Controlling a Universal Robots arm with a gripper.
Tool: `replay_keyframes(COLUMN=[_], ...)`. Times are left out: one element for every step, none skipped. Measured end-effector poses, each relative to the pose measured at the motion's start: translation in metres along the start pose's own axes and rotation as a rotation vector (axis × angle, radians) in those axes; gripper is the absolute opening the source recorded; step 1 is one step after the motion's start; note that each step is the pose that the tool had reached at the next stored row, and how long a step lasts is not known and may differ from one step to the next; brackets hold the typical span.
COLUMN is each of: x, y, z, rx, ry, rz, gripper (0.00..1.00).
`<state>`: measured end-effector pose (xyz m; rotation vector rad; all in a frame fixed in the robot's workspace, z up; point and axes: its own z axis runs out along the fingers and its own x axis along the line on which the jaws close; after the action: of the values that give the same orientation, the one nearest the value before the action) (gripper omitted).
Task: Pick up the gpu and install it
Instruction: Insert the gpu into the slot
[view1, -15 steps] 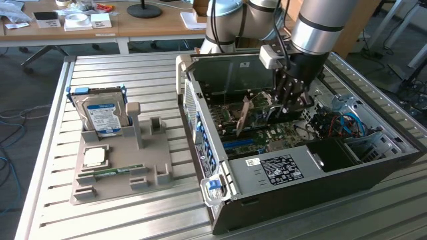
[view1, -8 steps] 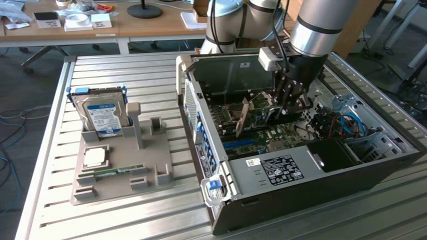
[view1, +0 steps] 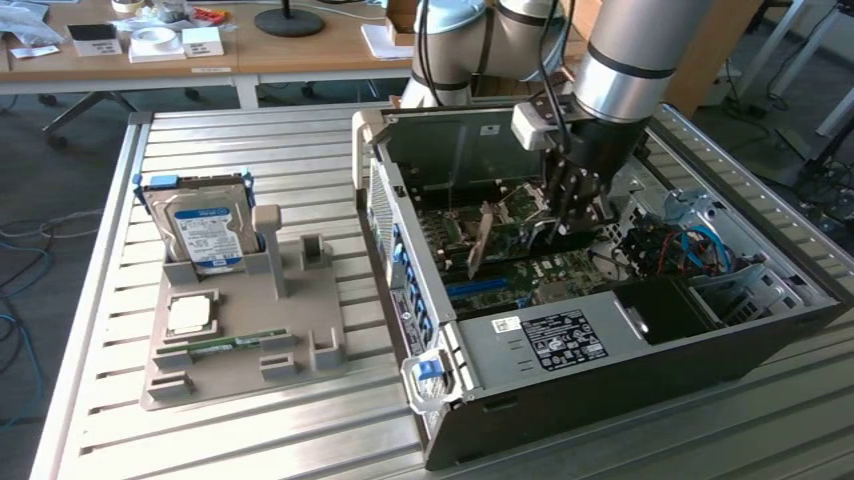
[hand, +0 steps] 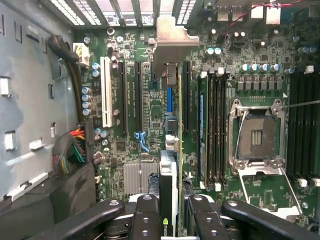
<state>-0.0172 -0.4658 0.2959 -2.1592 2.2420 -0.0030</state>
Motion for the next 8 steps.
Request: replay_keyframes(x=[0.0,0.0,-0.001,-0.001,-0.001,-0.001,0.0,0.0], y=[0.0015,0.0034,0.0054,0.0076,0.0096,0.0114,0.0128,0.014], z=[0.0004,0.0007,0.0011,0.0014,0.0018,0.0023,0.0029,0.0042], rx=[0.0,0.0,0.0,0.0001,0.0002,0.0003,0.0003,0.0003], ry=[0.0001,0.0002,0.0002,0.0001,0.0002,0.0002,0.0003,0.0003], rz=[0.002,0.004,0.007,0.009,0.012,0.014,0.015,0.017], gripper=[0.27,0.27,0.27,0.27,0.27,0.27,0.27,0.27])
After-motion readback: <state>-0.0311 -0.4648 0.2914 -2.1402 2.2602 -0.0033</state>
